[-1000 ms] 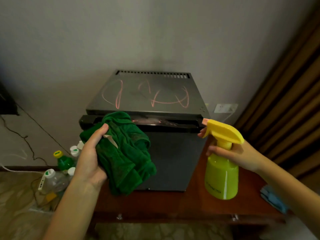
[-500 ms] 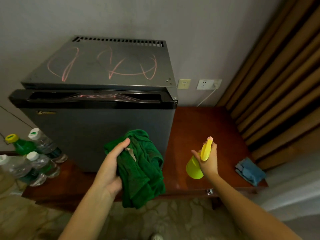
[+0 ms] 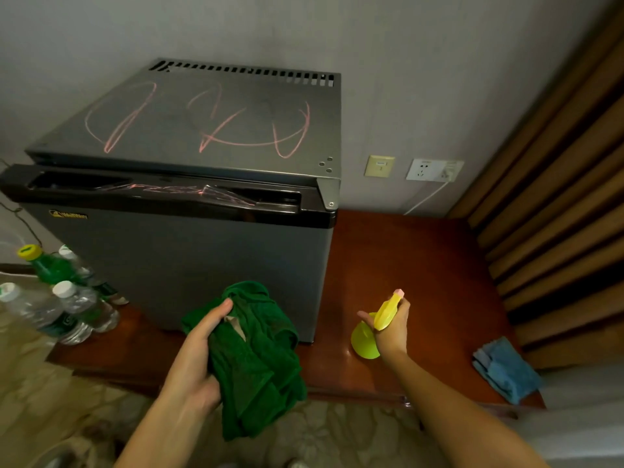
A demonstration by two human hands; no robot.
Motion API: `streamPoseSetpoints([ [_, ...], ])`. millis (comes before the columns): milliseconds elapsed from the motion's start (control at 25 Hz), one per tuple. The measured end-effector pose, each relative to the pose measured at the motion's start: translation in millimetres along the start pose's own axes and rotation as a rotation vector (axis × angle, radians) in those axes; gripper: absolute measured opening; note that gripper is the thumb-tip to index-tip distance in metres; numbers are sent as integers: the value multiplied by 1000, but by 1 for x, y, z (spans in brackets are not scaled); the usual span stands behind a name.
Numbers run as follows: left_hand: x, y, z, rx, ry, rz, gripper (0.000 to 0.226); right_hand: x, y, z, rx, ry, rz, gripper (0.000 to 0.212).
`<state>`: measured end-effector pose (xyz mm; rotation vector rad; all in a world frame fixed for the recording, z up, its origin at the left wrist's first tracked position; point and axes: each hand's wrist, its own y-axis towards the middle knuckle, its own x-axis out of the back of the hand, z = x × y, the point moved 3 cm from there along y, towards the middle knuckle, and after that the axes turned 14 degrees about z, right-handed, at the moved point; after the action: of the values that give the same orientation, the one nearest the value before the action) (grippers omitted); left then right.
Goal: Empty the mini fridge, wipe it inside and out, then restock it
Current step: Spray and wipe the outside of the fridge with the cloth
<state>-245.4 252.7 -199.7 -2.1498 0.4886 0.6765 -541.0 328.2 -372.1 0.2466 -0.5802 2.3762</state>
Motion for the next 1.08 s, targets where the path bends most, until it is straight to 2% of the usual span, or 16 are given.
streamPoseSetpoints([
  [80,-6,3,1,3,8,-9,38,-2,1,-2,-18,36,49,70],
  [120,-9,4,2,7,10,-8,39,-4,2,-6,-32,28,62,70],
  [320,-21,10,8,40,8,21,40,2,0,-10,-25,-145,126,108],
  [440,-29,10,9,76,50,83,40,14,-16,-8,4,-244,105,113],
  [480,-33,9,9,93,70,126,39,20,-31,-5,56,-268,61,107],
  [560,-42,5,9,139,105,231,35,29,-72,13,283,-293,-42,87],
  [600,-47,3,8,147,129,274,33,27,-94,37,415,-260,-19,71],
  [680,-59,-1,5,125,194,349,31,13,-132,93,500,22,192,29],
  [720,-68,-3,3,94,233,394,35,5,-144,121,490,225,334,35],
  [800,-90,-9,-4,-35,325,500,47,-12,-159,158,217,792,639,66],
  [840,-103,-16,-10,-149,424,520,43,-19,-167,177,142,1002,819,77],
  [880,-116,-25,-21,-332,617,513,38,-24,-176,198,158,1146,1001,79],
  [920,-128,-36,-34,-569,893,469,36,-26,-185,217,221,1174,1036,76],
  [1000,-138,-50,-64,-999,1413,183,45,-19,-190,244,258,1078,960,76],
  [1040,-139,-53,-80,-1110,1548,74,51,-9,-186,256,274,939,760,76],
  [1080,-136,-54,-97,-1131,1585,48,56,1,-183,273,363,794,592,67],
])
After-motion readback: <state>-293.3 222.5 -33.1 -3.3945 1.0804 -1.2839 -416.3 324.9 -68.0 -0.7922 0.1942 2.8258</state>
